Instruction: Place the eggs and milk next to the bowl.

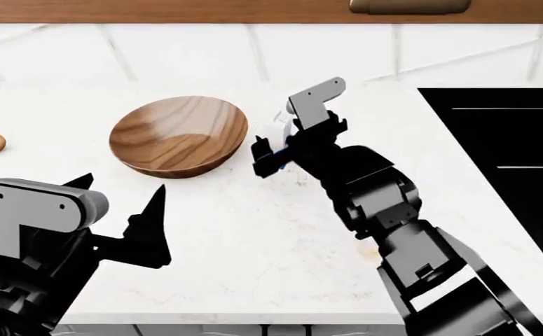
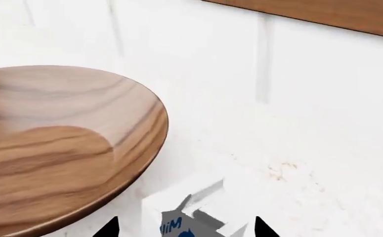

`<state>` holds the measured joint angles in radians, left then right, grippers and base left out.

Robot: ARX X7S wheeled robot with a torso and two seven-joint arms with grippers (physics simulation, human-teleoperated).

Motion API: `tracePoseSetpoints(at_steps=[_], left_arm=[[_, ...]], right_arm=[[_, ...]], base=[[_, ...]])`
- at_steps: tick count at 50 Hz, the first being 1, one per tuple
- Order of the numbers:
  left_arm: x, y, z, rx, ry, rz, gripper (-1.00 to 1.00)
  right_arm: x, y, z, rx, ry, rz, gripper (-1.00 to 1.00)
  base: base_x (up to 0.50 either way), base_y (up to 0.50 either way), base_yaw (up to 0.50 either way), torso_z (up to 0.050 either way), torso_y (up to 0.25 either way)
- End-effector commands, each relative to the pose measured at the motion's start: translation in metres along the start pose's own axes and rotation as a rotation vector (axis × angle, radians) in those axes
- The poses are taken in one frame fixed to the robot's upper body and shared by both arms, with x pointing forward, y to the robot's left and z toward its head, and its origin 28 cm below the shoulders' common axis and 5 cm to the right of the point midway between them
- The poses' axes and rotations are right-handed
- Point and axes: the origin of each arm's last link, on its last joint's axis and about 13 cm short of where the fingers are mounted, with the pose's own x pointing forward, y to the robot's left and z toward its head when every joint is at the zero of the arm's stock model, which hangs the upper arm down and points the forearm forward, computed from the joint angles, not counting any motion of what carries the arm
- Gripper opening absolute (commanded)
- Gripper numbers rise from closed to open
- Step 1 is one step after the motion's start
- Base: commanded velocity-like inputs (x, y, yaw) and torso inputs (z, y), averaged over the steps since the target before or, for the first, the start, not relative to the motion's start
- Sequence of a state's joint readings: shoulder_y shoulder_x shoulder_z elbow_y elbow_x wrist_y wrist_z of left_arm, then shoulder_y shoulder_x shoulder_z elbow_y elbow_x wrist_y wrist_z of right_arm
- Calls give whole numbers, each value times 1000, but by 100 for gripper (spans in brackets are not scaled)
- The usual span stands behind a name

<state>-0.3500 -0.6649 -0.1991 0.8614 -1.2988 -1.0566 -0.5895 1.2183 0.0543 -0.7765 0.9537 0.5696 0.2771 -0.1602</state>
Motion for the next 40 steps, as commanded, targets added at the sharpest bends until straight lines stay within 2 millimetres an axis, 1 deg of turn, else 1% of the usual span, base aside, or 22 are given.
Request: tracePoseSetpoints(at_steps=[1, 9, 15, 21, 32, 35, 40], left_arm=[[0, 0, -1, -1, -1, -3, 100], [0, -1, 0, 2, 1, -4, 100], [0, -2, 3, 17, 2, 2, 100], [-1, -2, 7, 37, 8, 15, 100], [-7, 1, 20, 86, 62, 99, 100], [-10, 2, 23, 91, 72, 119, 100], [-15, 4, 25, 80, 88, 152, 100]], right_arm=[[-11, 0, 10, 0, -43, -5, 100], [-30, 1, 18, 0, -78, -7, 100], [-51, 1, 30, 3, -131, 18, 100], [-73, 3, 36, -14, -163, 34, 100], [-119, 1, 32, -36, -190, 33, 100], [-127, 4, 31, -46, -194, 39, 100], [-135, 9, 29, -58, -200, 52, 100]], base=[[0, 0, 0, 0, 0], [0, 0, 0, 0, 0], [0, 0, 0, 0, 0], [0, 0, 0, 0, 0], [0, 0, 0, 0, 0], [0, 0, 0, 0, 0], [0, 0, 0, 0, 0]])
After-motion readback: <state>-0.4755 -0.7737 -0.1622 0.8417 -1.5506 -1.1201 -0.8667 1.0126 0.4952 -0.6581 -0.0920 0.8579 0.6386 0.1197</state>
